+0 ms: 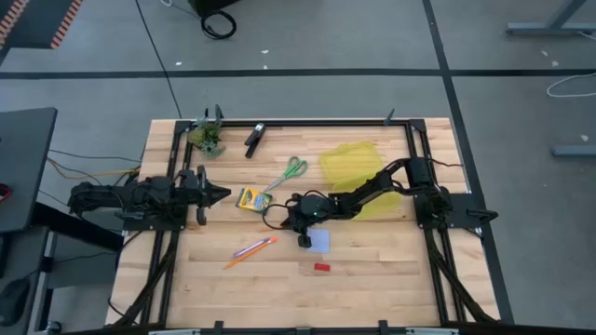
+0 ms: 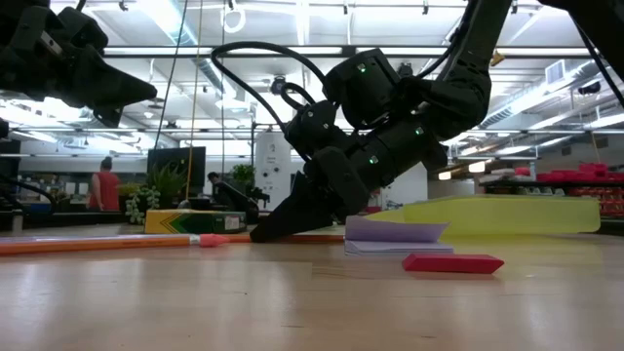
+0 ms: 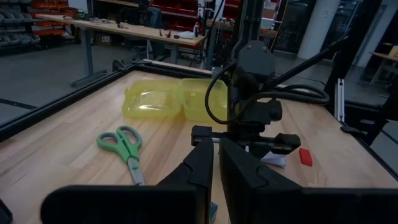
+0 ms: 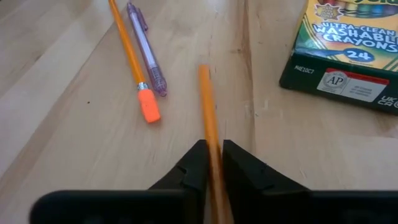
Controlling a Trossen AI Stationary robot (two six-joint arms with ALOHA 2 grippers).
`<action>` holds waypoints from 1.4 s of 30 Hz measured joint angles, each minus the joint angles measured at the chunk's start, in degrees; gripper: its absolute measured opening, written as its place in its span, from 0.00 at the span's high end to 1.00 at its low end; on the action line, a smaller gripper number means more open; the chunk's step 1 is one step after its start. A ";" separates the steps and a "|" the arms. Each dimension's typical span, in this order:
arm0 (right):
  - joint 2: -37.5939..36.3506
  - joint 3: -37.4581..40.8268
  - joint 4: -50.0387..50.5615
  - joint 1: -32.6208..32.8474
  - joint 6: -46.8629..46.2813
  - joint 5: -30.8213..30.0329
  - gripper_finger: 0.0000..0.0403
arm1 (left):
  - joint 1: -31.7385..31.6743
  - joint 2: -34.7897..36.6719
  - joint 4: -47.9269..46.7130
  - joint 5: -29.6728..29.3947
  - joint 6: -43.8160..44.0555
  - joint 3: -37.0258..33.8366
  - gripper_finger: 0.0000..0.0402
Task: Pack school essentials
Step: Put the top yellow pencil into the yellow supply box
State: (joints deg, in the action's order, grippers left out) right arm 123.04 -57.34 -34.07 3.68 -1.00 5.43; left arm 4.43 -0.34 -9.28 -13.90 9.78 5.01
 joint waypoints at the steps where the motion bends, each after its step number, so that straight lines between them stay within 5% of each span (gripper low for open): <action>1: -0.03 0.00 0.15 0.00 -0.04 0.00 0.90 | -0.02 -0.01 -0.03 0.01 0.00 0.00 0.92; 18: -0.96 0.11 2.22 0.04 0.04 0.44 0.92 | 0.00 0.00 0.00 0.01 0.00 -0.01 0.92; 42: -18.62 0.35 22.55 0.26 6.77 -1.01 0.92 | -0.02 0.00 -0.01 0.01 0.00 0.01 0.93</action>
State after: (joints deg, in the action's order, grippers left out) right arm 104.42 -56.99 -11.52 3.94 5.77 4.42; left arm 4.41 -0.34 -9.29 -13.89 9.78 5.01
